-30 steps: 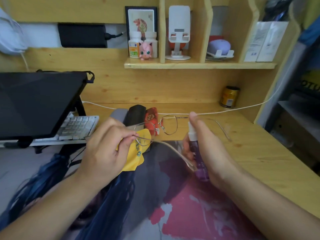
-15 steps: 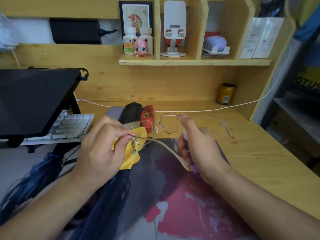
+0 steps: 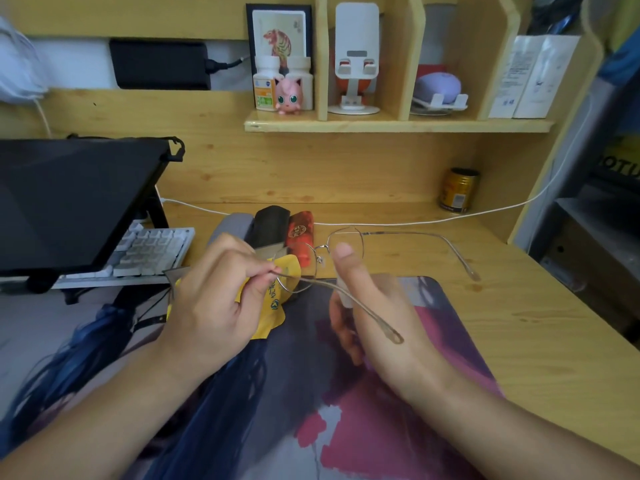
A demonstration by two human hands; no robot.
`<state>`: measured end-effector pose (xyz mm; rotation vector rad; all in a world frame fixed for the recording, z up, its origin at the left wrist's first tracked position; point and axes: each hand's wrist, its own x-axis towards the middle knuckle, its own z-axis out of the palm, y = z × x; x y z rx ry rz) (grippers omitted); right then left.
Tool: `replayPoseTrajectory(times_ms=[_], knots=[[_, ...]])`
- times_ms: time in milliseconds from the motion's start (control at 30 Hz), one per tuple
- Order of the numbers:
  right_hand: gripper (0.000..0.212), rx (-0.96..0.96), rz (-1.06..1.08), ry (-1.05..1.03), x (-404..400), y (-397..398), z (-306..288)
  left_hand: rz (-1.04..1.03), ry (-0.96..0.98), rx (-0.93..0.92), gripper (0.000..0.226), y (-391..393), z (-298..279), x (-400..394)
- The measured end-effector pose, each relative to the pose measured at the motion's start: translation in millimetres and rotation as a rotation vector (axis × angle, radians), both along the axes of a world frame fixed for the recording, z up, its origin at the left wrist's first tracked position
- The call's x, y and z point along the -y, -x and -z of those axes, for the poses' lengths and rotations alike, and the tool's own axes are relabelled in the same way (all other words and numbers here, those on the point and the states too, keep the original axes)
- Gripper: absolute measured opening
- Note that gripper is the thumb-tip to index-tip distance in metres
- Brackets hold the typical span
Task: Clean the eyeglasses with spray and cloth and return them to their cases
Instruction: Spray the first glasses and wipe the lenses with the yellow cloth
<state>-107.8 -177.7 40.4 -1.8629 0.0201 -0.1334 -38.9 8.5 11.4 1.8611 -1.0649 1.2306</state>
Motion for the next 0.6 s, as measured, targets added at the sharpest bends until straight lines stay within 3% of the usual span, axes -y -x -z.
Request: replayPoseTrajectory(times_ms=[100, 200, 233, 367, 500, 600], knots=[[0.080, 0.009, 0.011, 0.006, -6.0, -2.0, 1.2, -0.019, -0.016, -0.009, 0.016, 0.0, 0.9, 1.2], [0.075, 0.019, 0.032, 0.030, -5.8, -3.5, 3.2, -0.051, -0.015, -0.012, 0.009, 1.7, 0.0, 3.0], [0.075, 0.019, 0.034, 0.028, -5.4, -3.7, 4.1, -0.065, -0.013, -0.020, 0.002, 2.1, -0.8, 3.2], [0.089, 0.030, 0.062, 0.043, -1.1, -3.9, 6.1, -0.086, 0.063, -0.138, 0.009, 4.5, -4.6, 2.7], [0.097, 0.047, 0.070, 0.033, 3.0, -1.6, 3.5, -0.056, 0.456, -0.677, 0.020, 11.9, -13.0, 7.2], [0.094, 0.115, 0.077, 0.043, 1.9, -1.3, 7.0, 0.256, 0.830, -1.064, 0.018, 16.1, -24.9, 8.5]])
